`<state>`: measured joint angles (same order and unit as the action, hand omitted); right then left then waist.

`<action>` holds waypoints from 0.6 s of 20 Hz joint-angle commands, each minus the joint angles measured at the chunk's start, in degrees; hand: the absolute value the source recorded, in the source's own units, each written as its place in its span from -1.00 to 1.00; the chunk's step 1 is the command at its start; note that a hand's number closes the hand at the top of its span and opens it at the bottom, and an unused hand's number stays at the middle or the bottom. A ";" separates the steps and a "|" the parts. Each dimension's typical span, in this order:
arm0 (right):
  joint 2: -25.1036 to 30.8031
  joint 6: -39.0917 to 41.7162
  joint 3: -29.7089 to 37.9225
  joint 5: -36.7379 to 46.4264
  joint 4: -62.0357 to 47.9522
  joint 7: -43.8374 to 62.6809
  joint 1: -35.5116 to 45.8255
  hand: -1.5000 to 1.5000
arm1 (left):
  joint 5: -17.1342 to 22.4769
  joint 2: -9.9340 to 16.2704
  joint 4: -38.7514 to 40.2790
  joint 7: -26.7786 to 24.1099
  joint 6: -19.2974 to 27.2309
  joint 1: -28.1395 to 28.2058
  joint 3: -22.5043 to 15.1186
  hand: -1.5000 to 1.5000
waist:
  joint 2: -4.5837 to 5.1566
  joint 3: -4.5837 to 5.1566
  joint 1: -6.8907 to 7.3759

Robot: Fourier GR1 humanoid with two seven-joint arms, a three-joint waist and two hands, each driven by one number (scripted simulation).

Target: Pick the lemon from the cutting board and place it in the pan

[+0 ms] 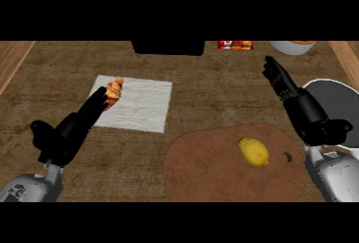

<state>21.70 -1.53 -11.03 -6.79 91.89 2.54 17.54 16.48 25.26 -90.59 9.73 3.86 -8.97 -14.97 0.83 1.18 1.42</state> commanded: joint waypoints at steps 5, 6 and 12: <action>-3.01 25.88 -4.78 -18.68 -1.08 -8.91 4.93 1.00 | -1.82 -5.14 -1.79 -8.69 3.32 -1.31 1.05 0.00 | 0.06 -1.43 2.98; -3.63 29.73 -5.50 -21.96 -0.29 -9.78 5.71 1.00 | -1.84 -5.94 -1.50 -9.61 3.82 -1.32 1.15 0.00 | 0.30 -1.47 3.58; 15.37 50.08 6.57 -17.84 -20.47 -28.64 1.62 -1.00 | -4.66 -10.92 -1.81 -15.39 6.19 5.26 -2.93 0.00 | -0.02 -1.44 0.48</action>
<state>31.15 35.47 -7.55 -22.97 78.88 -16.74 20.14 13.15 16.25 -91.51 -2.36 9.41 -6.55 -16.05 0.84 -0.13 1.93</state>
